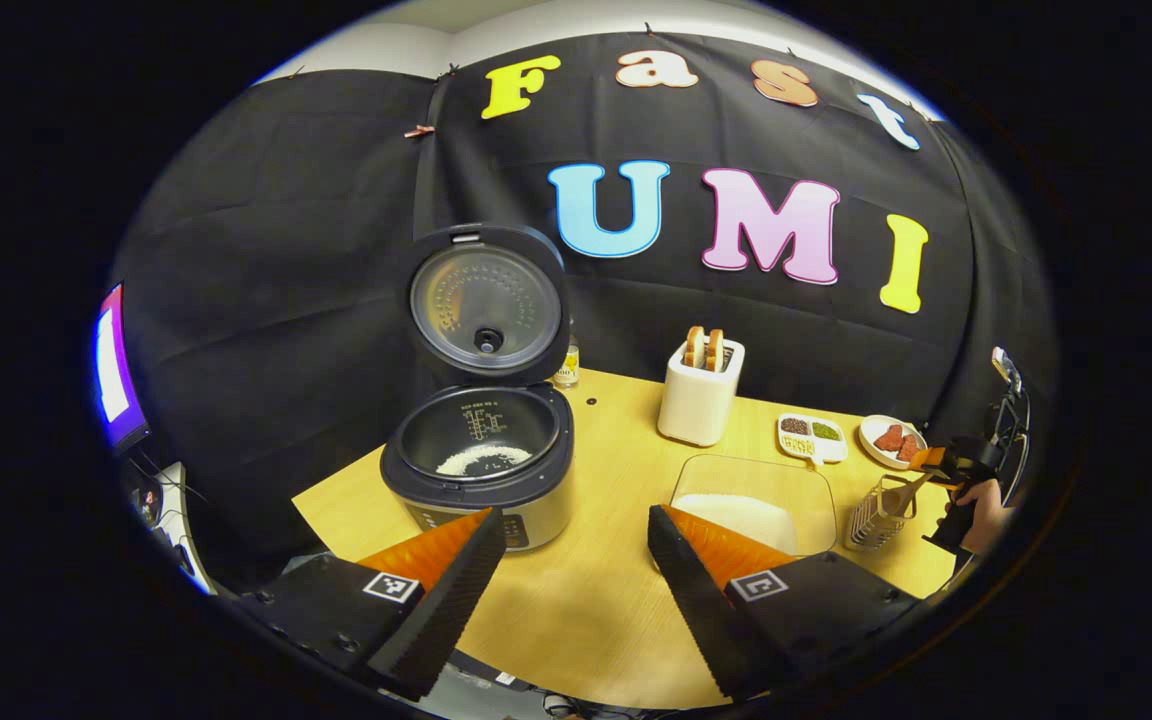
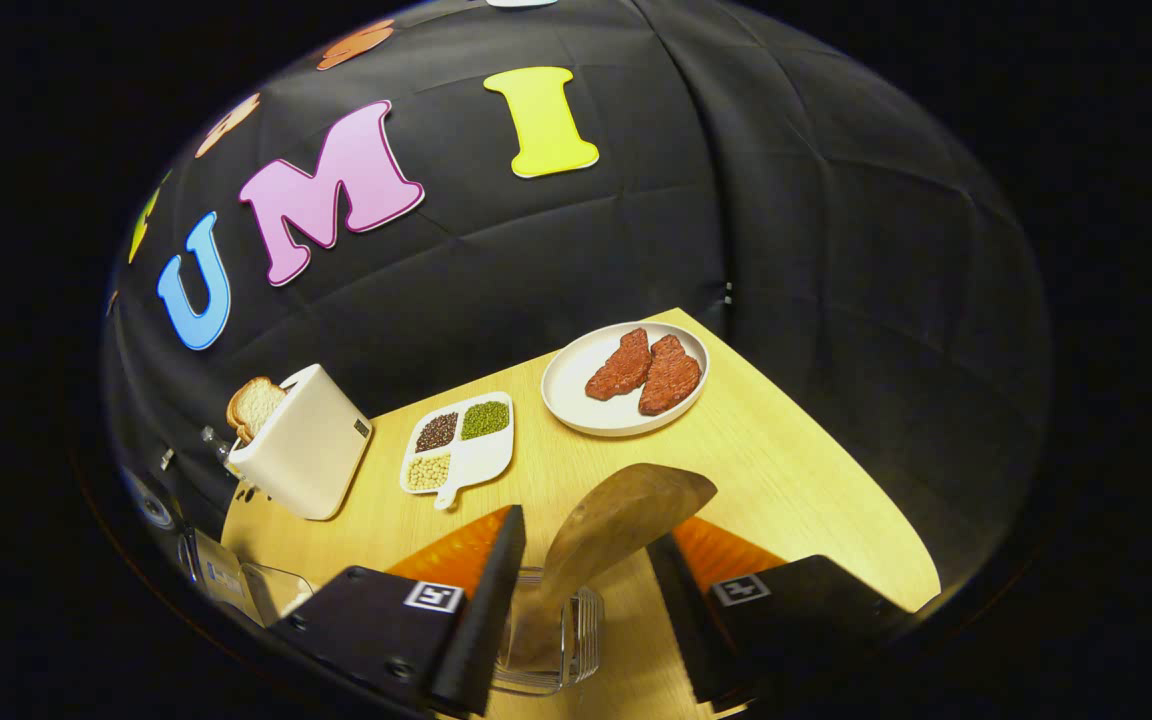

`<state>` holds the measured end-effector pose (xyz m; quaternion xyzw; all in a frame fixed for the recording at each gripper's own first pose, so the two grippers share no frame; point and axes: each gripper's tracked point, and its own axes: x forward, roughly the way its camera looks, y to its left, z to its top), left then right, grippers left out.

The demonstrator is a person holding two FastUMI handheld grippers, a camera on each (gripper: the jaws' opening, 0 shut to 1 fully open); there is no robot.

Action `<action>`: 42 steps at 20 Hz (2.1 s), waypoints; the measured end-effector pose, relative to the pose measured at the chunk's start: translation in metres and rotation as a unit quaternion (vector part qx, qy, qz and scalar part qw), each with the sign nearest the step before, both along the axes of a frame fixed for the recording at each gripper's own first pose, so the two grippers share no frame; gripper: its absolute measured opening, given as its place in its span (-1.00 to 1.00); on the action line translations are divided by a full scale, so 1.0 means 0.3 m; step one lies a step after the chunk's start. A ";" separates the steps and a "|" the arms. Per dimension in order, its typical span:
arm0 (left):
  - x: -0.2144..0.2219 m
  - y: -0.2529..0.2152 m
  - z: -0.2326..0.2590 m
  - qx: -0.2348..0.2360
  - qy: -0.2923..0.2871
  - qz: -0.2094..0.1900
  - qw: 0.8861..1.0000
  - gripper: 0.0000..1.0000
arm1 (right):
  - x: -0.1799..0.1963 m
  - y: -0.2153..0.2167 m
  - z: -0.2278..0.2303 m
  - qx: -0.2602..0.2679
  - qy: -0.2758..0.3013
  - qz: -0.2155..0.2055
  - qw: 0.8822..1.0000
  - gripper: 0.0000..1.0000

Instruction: Close the left gripper, press the button to open the rice cooker; take a wooden spoon from the chopstick holder with the right hand, scoop a spoonful of rice and pour it into the rice cooker, then put the wooden spoon back into the chopstick holder.

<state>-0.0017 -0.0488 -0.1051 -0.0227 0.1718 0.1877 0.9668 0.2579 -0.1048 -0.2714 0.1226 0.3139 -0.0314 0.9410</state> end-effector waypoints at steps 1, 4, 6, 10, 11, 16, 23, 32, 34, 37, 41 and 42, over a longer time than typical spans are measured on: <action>-0.001 -0.015 -0.001 0.001 0.002 -0.002 1.000 0.94 | 0.000 0.009 0.003 0.008 -0.003 0.002 1.000 -0.02; 0.006 -0.057 -0.001 0.004 0.003 -0.008 1.000 0.94 | 0.010 0.034 0.027 0.014 -0.017 0.011 1.000 -0.31; 0.021 -0.083 -0.001 0.004 0.002 -0.018 1.000 0.94 | -0.001 0.066 0.030 0.031 -0.010 0.013 0.999 -0.50; 0.046 -0.104 0.010 0.006 -0.002 -0.032 0.999 0.94 | -0.010 0.094 0.050 0.043 -0.007 0.021 0.999 -0.65; 0.050 -0.104 0.016 0.005 -0.002 -0.033 0.999 0.94 | -0.014 0.091 0.064 0.035 -0.012 0.026 0.999 -0.65; 0.057 -0.093 0.005 0.006 -0.002 -0.052 0.999 0.94 | -0.017 0.100 0.147 0.031 -0.041 0.030 0.998 -0.70; 0.069 0.032 0.016 -0.007 -0.019 -0.076 0.997 0.94 | -0.079 0.149 0.351 0.014 -0.094 0.027 0.995 -0.70; 0.063 0.287 -0.047 -0.020 -0.027 -0.106 0.994 0.94 | -0.178 0.428 0.530 0.039 -0.127 0.045 0.990 -0.70; 0.062 0.330 -0.066 -0.028 -0.027 -0.110 0.993 0.94 | -0.200 0.511 0.535 0.042 -0.128 0.060 0.989 -0.70; 0.060 0.378 -0.089 -0.042 -0.026 -0.121 0.991 0.92 | -0.237 0.634 0.496 0.040 -0.122 0.080 0.989 -0.70; 0.056 0.417 -0.123 -0.046 -0.013 -0.147 0.988 0.92 | -0.249 0.773 0.385 0.011 -0.110 0.111 0.988 -0.70; 0.055 0.428 -0.126 -0.043 -0.011 -0.152 0.987 0.91 | -0.249 0.801 0.349 0.001 -0.104 0.119 0.987 -0.70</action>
